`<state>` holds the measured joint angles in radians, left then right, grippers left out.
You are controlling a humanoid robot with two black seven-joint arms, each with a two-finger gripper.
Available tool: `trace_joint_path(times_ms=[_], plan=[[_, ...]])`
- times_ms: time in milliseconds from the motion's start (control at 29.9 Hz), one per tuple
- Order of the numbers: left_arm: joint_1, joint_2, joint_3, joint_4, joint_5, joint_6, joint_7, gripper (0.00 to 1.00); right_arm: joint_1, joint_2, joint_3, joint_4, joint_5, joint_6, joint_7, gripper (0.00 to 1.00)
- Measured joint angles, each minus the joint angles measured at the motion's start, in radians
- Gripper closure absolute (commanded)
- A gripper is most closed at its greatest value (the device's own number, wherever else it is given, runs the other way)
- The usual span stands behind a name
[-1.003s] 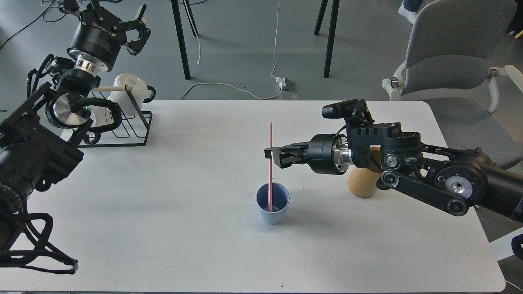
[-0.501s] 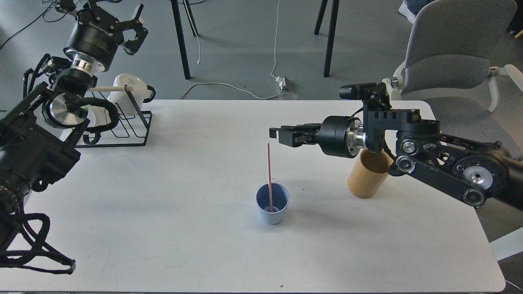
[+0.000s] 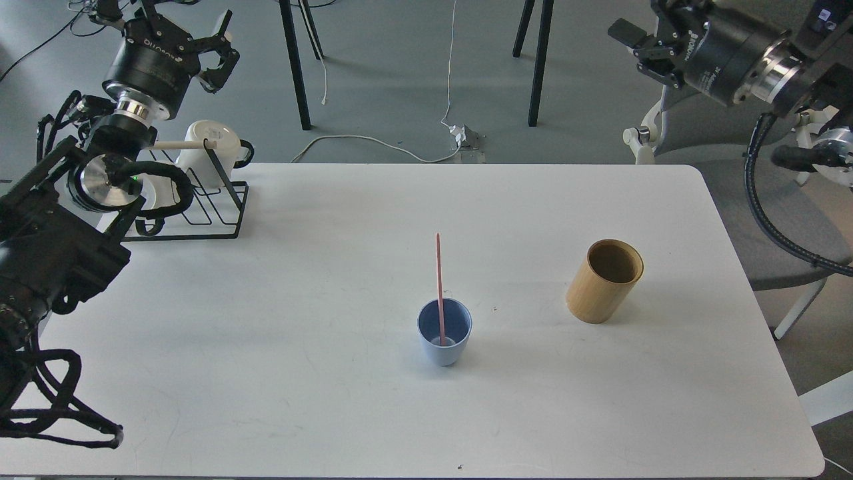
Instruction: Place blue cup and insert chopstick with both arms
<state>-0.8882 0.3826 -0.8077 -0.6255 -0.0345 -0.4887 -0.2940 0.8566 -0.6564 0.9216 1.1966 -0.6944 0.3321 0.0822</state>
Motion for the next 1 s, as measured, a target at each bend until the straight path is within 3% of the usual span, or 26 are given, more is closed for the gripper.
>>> trace_joint_path(times_ms=[234, 501, 769, 1003], plan=[[-0.019, -0.007, -0.004, -0.009, -0.03, 0.0, 0.002, 0.01, -0.102, -0.007, 0.059, -0.092, 0.316, -0.002, 0.053, 0.0], [-0.011, -0.028, 0.006, 0.024, -0.033, 0.0, 0.002, 0.01, -0.158, 0.012, 0.132, -0.211, 0.575, 0.009, 0.053, 0.0], [-0.008, -0.069, 0.007, 0.077, -0.033, 0.0, 0.001, 0.01, -0.153, 0.162, 0.218, -0.425, 0.701, 0.122, 0.046, 0.0], [0.005, -0.071, 0.003, 0.079, -0.034, 0.0, -0.001, 0.01, -0.151, 0.229, 0.223, -0.453, 0.758, 0.149, 0.049, 0.0]])
